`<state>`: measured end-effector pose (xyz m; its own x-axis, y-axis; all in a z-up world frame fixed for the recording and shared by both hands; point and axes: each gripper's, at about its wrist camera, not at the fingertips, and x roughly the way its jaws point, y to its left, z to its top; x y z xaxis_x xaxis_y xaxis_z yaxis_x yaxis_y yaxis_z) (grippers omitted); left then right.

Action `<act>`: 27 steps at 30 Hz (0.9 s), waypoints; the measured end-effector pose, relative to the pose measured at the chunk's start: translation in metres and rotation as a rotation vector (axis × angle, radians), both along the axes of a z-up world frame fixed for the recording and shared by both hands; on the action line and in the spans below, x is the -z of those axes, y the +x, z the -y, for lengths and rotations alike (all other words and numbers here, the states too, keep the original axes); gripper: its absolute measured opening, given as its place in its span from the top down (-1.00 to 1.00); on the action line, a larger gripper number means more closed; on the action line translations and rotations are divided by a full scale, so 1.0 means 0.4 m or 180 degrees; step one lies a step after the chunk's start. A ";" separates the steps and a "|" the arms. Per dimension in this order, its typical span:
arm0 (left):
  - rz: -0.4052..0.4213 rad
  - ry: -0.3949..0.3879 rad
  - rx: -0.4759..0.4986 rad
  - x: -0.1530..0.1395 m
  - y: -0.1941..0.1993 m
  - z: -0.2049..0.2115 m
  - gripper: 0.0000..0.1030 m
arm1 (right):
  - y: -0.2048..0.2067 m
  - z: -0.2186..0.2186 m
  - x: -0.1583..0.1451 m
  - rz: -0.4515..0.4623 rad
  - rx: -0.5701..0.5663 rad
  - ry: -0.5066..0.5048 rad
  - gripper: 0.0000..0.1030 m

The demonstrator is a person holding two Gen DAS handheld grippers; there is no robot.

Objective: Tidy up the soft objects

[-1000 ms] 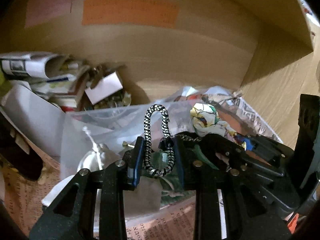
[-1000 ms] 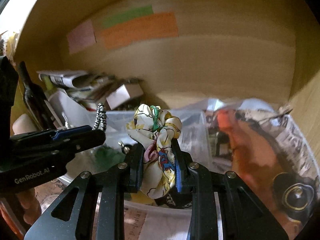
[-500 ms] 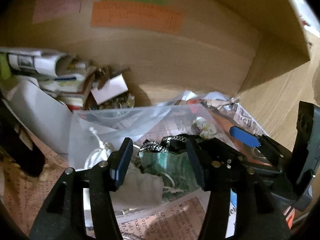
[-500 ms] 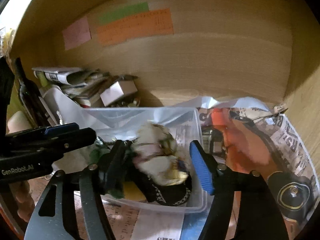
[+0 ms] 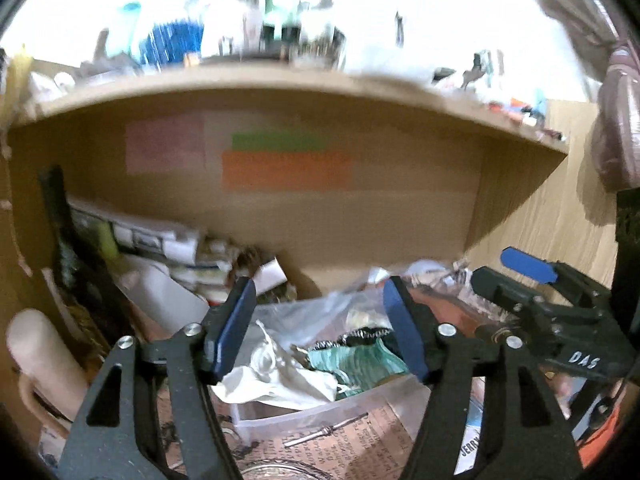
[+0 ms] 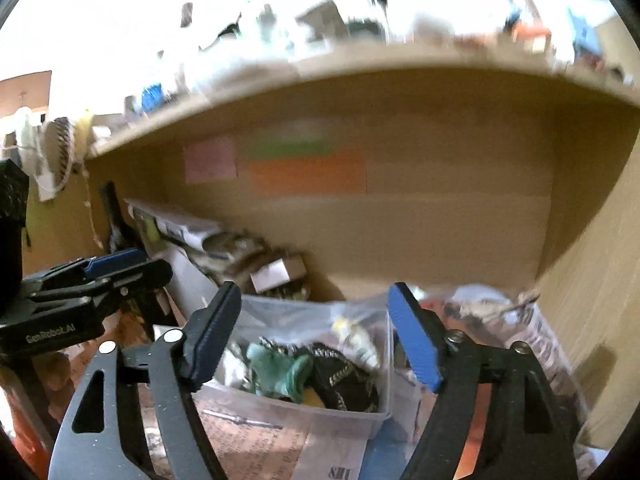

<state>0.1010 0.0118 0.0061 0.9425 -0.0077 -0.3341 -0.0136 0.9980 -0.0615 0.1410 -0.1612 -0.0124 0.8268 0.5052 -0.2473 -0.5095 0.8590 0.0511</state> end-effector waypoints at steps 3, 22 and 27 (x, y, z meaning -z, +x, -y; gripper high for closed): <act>0.0170 0.0072 -0.0040 -0.019 -0.047 0.004 -0.49 | -0.030 0.010 -0.019 0.0128 -0.0030 0.0052 -0.49; 0.0358 0.0008 0.0001 -0.037 -0.138 0.004 -0.96 | -0.119 0.042 -0.031 0.0323 0.0014 0.0201 -1.00; 0.0356 0.0009 -0.0007 -0.034 -0.140 0.002 -0.98 | -0.117 0.045 -0.029 0.0274 0.0003 0.0230 -1.00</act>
<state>0.0449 0.0110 0.0198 0.9739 -0.0049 -0.2267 -0.0090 0.9982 -0.0599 0.0943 -0.1794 -0.0010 0.8440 0.5182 -0.1382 -0.5138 0.8551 0.0690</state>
